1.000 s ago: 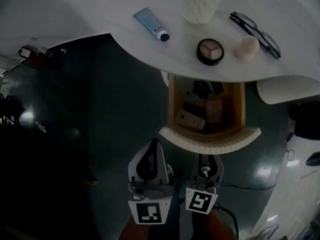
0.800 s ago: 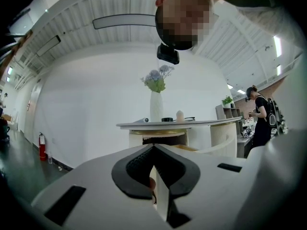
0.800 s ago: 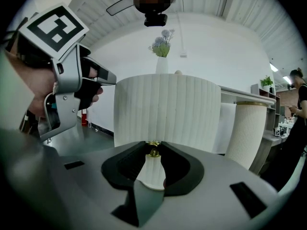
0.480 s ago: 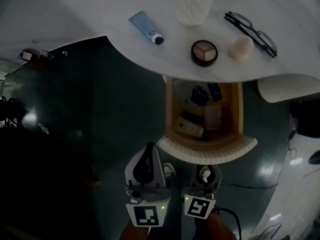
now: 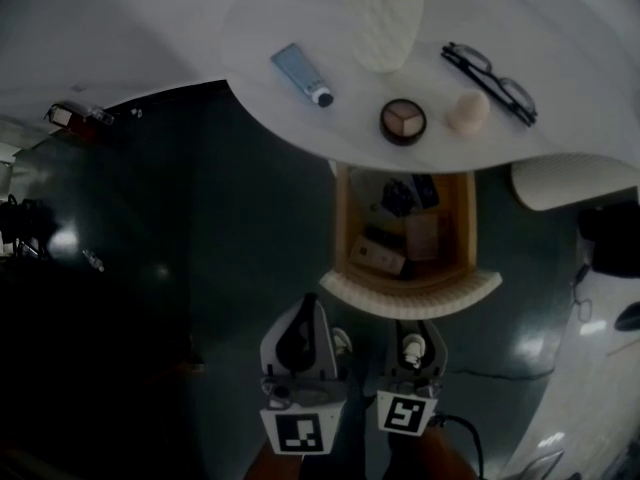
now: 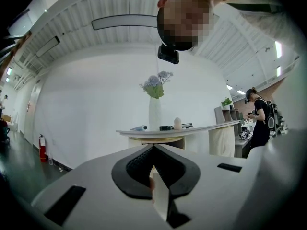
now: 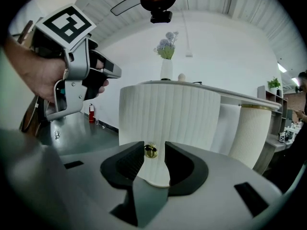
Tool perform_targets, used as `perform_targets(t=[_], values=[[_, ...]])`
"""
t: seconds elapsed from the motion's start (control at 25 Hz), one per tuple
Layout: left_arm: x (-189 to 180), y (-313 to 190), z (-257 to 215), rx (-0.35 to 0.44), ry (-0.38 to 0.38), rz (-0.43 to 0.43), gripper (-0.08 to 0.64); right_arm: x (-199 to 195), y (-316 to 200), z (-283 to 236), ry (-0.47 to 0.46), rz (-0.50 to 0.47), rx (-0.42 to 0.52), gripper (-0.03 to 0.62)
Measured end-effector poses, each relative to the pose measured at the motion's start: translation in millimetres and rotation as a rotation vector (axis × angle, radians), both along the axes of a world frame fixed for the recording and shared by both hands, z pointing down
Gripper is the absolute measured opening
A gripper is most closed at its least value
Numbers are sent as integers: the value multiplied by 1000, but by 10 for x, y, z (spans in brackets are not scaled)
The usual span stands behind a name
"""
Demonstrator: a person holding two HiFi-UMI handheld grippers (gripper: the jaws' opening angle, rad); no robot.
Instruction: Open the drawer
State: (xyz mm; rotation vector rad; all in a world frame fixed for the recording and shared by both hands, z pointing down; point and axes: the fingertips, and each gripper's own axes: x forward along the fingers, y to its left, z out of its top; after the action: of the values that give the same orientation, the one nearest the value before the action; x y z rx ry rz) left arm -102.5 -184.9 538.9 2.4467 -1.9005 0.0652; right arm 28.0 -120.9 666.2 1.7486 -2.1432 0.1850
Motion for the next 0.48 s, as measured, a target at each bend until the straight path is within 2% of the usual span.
perform_targets(t=[0.16,0.32,0.48], values=[[58,28,-252,-2,8,9,3,36,-30,-403,-38,-15,34,121],[101,24,-633,0,15,13,3,3,-68,-927,47,-136,54,121],[172,8,-1081,10,12,20,3,72,-161,-1609,12,-142,124,120]])
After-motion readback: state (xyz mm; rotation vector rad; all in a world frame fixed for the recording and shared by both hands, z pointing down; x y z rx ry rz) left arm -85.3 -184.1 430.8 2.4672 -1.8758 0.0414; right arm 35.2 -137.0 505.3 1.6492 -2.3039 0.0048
